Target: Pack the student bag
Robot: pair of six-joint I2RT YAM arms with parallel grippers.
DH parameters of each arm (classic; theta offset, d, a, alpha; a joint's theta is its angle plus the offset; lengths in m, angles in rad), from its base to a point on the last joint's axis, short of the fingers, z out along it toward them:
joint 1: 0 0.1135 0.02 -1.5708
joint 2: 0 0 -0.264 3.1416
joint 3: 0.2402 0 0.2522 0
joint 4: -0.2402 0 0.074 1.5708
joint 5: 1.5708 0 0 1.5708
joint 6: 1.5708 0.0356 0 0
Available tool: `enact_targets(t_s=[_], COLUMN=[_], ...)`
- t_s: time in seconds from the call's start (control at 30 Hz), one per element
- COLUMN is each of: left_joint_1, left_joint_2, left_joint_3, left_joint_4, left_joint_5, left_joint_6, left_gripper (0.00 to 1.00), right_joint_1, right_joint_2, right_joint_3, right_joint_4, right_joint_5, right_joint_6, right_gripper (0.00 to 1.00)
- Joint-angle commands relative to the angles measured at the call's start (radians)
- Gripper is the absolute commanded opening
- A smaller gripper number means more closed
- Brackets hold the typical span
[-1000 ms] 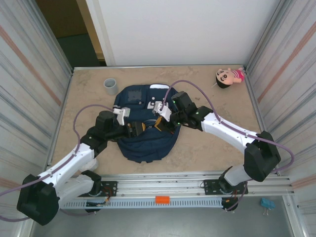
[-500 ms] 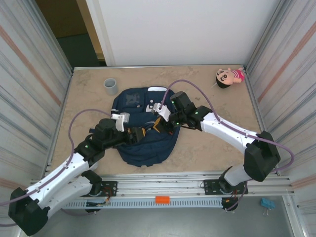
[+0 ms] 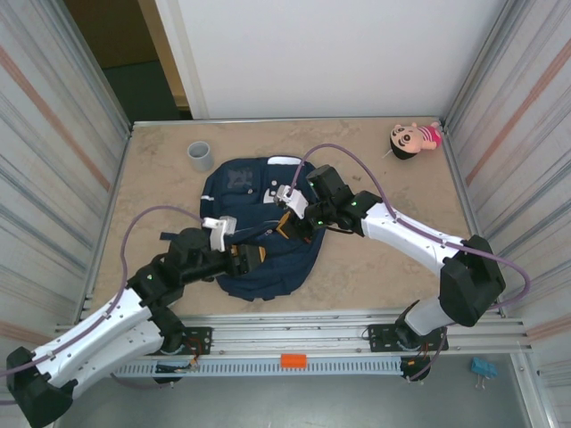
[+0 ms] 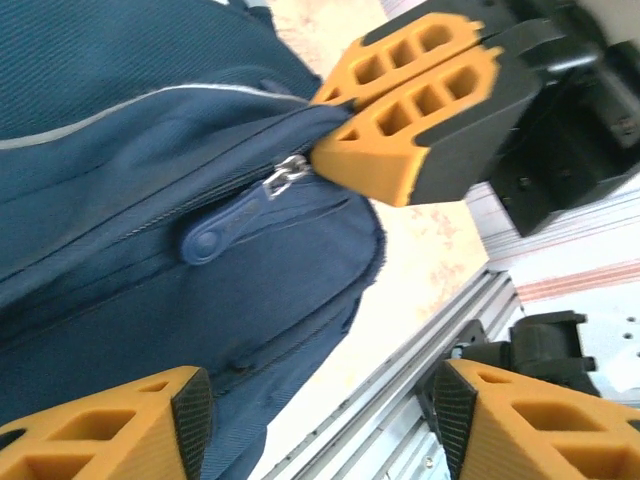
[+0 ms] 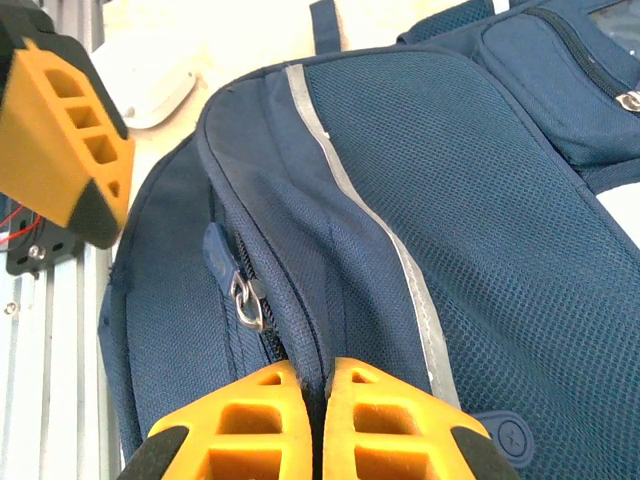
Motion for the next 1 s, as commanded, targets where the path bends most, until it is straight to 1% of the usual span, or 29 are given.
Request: enact_targets(t_s=[0.0,0.2,0.33,0.47,0.53,0.6,0.67,0.7,0.8,0.87,0.97], left_joint_1=[-0.003,0.013,0.032,0.034,0.033,0.034,0.033,0.033,0.034,0.034,0.034], left_joint_2=[0.023,0.104,0.173,0.216,0.234,0.250,0.259,0.258,0.248,0.245,0.252], left_joint_3=[-0.009,0.022,0.036,0.069,0.081,0.095,0.103,0.104,0.094,0.081,0.073], left_joint_4=[0.003,0.098,0.173,0.231,0.262,0.262,0.260,0.259,0.264,0.271,0.271], left_joint_5=[-0.082,-0.104,-0.091,-0.074,-0.047,-0.029,-0.016,-0.011,-0.019,-0.034,-0.038], left_joint_6=[0.018,0.089,0.109,0.140,0.150,0.152,0.153,0.154,0.155,0.158,0.167], left_gripper=[0.64,0.62,0.60,0.56,0.52,0.45,0.42,0.38,0.33,0.30,0.29], right_joint_1=[0.008,0.016,0.015,0.016,0.015,0.016,0.016,0.017,0.016,0.015,0.015], right_joint_2=[-0.008,-0.019,-0.021,-0.022,-0.019,-0.020,-0.023,-0.026,-0.027,-0.030,-0.034], right_joint_3=[0.050,0.044,0.046,0.047,0.049,0.049,0.046,0.045,0.047,0.047,0.045], right_joint_4=[0.040,0.027,0.021,0.015,0.011,0.009,0.009,0.007,-0.003,-0.004,-0.001], right_joint_5=[-0.051,-0.124,-0.144,-0.159,-0.157,-0.150,-0.144,-0.140,-0.129,-0.128,-0.135], right_joint_6=[-0.001,-0.031,-0.036,-0.041,-0.042,-0.042,-0.042,-0.042,-0.046,-0.048,-0.048], right_gripper=[0.00,0.00,0.00,0.00,0.00,0.00,0.00,0.00,0.00,0.00,0.00])
